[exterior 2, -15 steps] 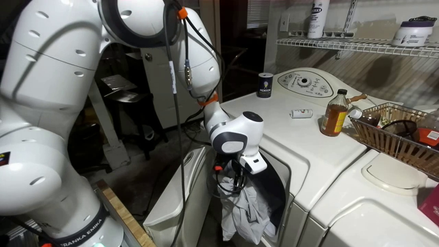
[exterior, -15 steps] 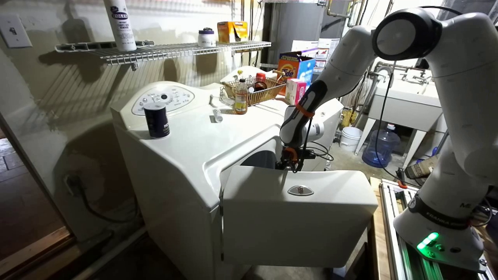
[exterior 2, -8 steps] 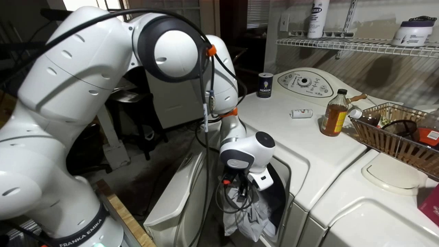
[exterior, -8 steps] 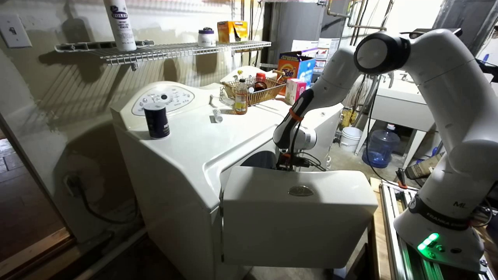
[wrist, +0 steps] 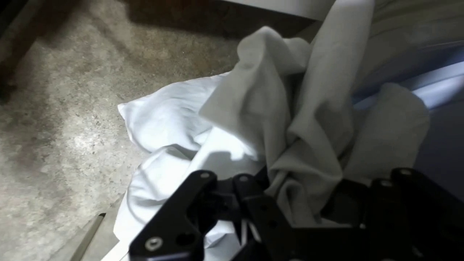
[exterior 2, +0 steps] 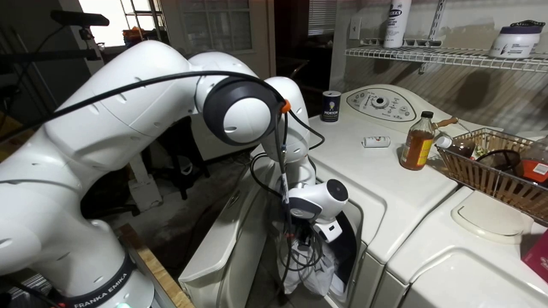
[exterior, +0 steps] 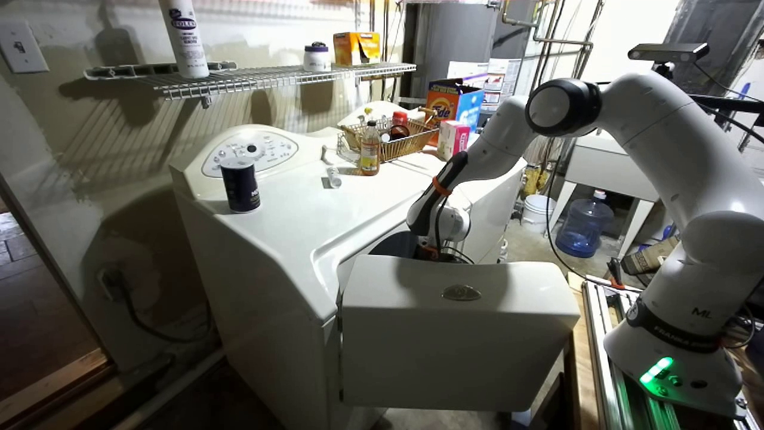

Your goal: Put the item of clothing on top of the washing machine on the left inside the machine.

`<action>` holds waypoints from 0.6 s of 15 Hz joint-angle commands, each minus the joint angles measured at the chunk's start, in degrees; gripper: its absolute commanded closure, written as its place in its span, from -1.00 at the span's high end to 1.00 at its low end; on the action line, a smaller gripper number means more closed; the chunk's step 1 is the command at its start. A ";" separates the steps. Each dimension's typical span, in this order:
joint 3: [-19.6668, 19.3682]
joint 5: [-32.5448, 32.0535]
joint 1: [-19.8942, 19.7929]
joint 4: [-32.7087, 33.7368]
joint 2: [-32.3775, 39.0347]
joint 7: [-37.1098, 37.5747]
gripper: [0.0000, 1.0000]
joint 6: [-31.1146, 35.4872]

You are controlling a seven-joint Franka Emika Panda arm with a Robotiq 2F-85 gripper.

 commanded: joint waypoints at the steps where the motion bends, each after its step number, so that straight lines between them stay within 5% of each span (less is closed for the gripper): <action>1: -0.57 1.20 1.20 1.44 1.04 -1.11 -1.00 -0.95; 9: 0.68 1.60 1.99 7.19 6.19 -1.99 -1.00 0.18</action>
